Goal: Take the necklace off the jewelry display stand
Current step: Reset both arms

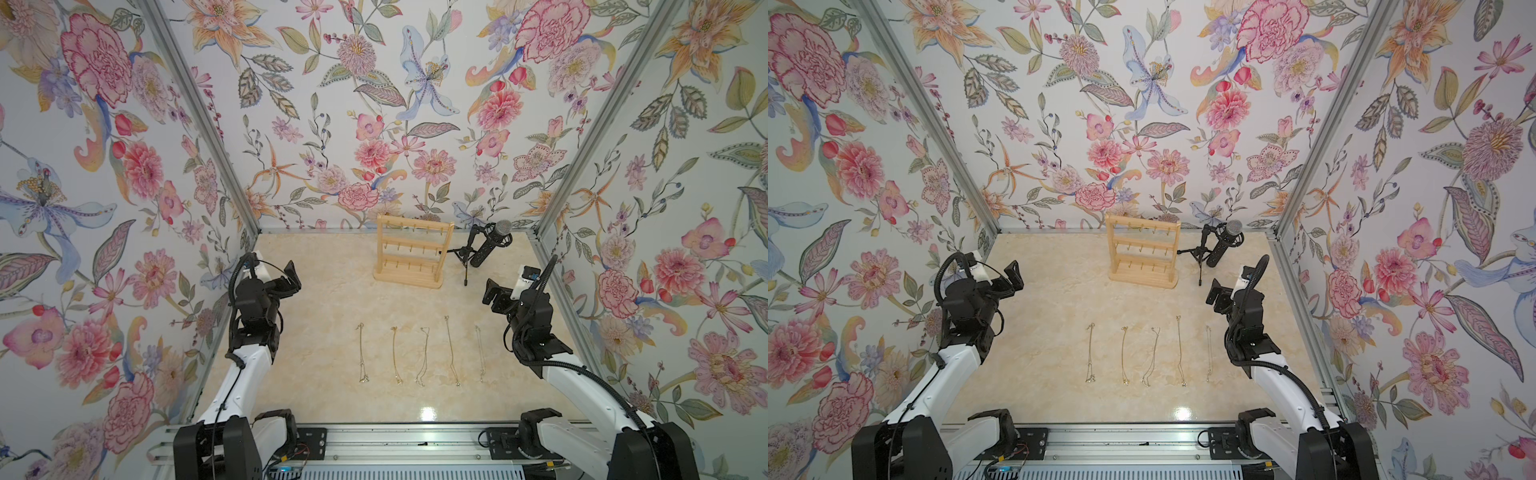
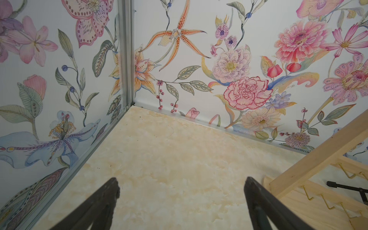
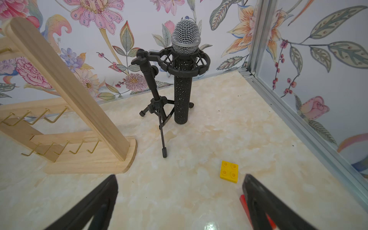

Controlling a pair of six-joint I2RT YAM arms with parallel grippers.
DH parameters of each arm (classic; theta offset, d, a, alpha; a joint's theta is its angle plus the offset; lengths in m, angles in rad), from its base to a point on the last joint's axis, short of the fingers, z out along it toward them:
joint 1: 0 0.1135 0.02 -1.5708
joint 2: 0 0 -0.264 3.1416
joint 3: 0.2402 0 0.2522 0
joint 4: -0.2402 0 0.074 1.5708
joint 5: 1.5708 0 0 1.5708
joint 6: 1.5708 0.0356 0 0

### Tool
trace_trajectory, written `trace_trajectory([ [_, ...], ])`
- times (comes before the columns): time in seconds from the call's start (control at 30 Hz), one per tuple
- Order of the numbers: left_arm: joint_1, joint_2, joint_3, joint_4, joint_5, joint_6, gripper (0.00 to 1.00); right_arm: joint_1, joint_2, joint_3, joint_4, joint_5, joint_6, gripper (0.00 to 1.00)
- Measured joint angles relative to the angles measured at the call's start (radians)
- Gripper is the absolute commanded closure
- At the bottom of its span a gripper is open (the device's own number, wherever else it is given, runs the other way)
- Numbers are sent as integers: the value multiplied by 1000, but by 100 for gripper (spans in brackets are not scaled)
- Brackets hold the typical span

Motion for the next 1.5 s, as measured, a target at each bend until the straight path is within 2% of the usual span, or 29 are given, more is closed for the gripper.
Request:
trace_trajectory([
  [0.23,1,-18,-205,169,-11,69,1,-8,19,-43,48,48,-46,0],
  [0.5,1,-63,-220,202,-64,140,1,-6,120,-66,130,46,-129,0],
  [0.7,1,37,-220,281,-129,152,1,2,163,-154,278,43,-246,0],
  [0.87,1,153,-237,362,-164,160,1,-4,234,-165,337,32,-273,0],
  [1.17,1,249,-303,512,-175,193,1,-36,300,-168,414,-68,-273,0],
  [1.5,0,340,-322,715,-119,218,1,-131,320,-165,437,-243,-261,0],
])
